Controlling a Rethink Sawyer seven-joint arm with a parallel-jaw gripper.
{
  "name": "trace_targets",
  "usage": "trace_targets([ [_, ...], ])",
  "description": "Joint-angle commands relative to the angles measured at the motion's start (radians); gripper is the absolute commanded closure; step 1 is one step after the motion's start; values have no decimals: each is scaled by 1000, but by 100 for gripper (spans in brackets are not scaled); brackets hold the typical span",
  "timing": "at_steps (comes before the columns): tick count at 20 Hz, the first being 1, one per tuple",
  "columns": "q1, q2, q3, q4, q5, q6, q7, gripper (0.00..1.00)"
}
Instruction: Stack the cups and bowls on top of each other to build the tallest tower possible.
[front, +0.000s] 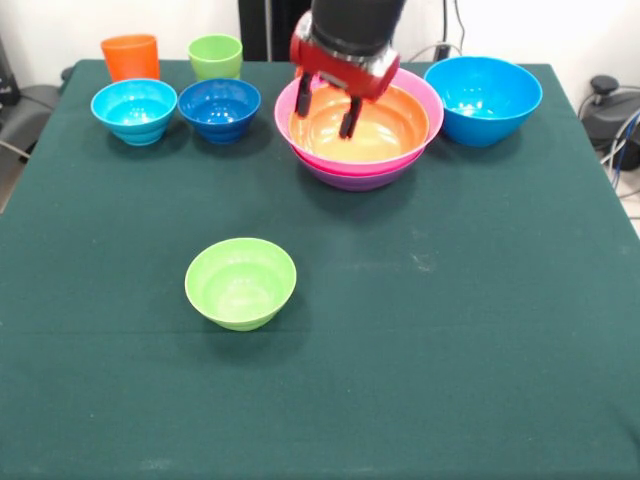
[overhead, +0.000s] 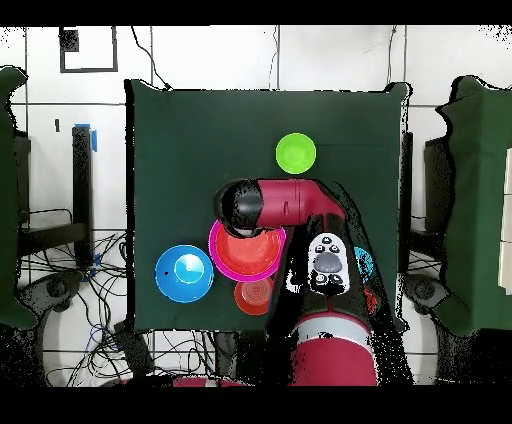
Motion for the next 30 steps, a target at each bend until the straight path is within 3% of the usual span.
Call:
trace_targets([
  [1, -21, -169, 137, 17, 20, 337, -245, 0],
  [7, -12, -222, 148, 52, 30, 386, -181, 0],
  [9, 60, -236, 102, 24, -66, 350, -127, 0],
  [11, 126, -233, 67, 6, -119, 334, -43, 0],
  [18, 259, -196, 8, -27, -108, 356, 142, 0],
  [22, 314, -171, -29, -54, -94, 368, 182, 0],
  [30, 397, -104, -93, -70, -88, 301, 240, 0],
])
